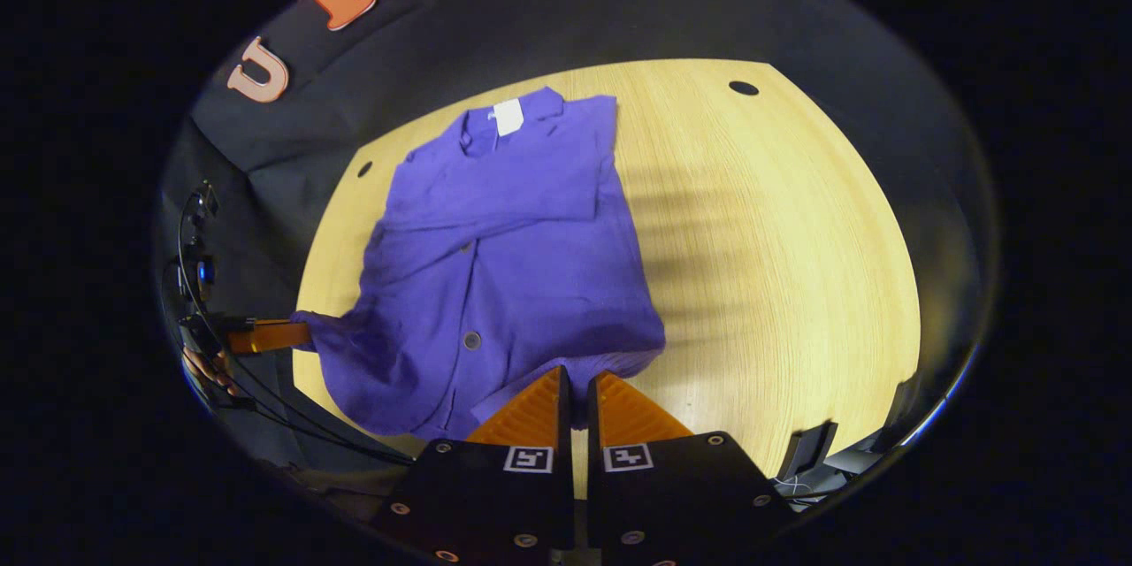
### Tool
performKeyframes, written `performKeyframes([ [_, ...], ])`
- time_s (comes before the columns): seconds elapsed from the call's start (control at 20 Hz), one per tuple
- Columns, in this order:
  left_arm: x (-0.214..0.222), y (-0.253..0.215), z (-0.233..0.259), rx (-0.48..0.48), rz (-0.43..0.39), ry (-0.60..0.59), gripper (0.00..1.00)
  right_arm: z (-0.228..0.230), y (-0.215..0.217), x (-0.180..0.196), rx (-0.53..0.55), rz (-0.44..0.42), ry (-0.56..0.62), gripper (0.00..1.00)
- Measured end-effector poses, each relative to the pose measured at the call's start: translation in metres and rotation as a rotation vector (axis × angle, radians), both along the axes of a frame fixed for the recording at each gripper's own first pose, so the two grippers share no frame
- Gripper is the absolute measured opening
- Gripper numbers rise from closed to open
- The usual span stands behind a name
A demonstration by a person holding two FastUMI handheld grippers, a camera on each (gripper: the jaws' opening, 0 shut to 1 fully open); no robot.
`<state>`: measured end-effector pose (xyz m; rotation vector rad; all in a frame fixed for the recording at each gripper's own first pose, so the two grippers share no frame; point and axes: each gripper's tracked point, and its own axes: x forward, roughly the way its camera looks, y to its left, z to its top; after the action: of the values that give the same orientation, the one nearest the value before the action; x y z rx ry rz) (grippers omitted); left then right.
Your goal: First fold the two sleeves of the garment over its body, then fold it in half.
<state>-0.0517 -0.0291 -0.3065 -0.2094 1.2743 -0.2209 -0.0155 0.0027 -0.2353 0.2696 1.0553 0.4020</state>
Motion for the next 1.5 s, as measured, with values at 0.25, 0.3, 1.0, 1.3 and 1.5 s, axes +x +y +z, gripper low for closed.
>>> performKeyframes([
  [0.25, 0.051, -0.011, 0.03, -0.015, -0.023, -0.074, 0.1, 0.038, 0.001, 0.042, 0.01, 0.001, -0.093, 0.06],
  [0.3, 0.064, -0.012, 0.038, -0.01, -0.029, -0.095, 0.1, 0.045, 0.003, 0.052, 0.008, 0.004, -0.113, 0.06],
  [1.0, 0.242, 0.017, 0.087, 0.142, -0.022, -0.264, 0.1, 0.101, 0.014, 0.191, -0.009, -0.018, -0.267, 0.06],
  [1.3, 0.315, 0.026, 0.083, 0.183, 0.021, -0.308, 0.1, 0.101, 0.016, 0.257, -0.027, -0.048, -0.279, 0.06],
  [1.5, 0.36, 0.039, 0.083, 0.257, 0.038, -0.396, 0.11, 0.102, 0.02, 0.302, -0.022, -0.081, -0.297, 0.07],
])
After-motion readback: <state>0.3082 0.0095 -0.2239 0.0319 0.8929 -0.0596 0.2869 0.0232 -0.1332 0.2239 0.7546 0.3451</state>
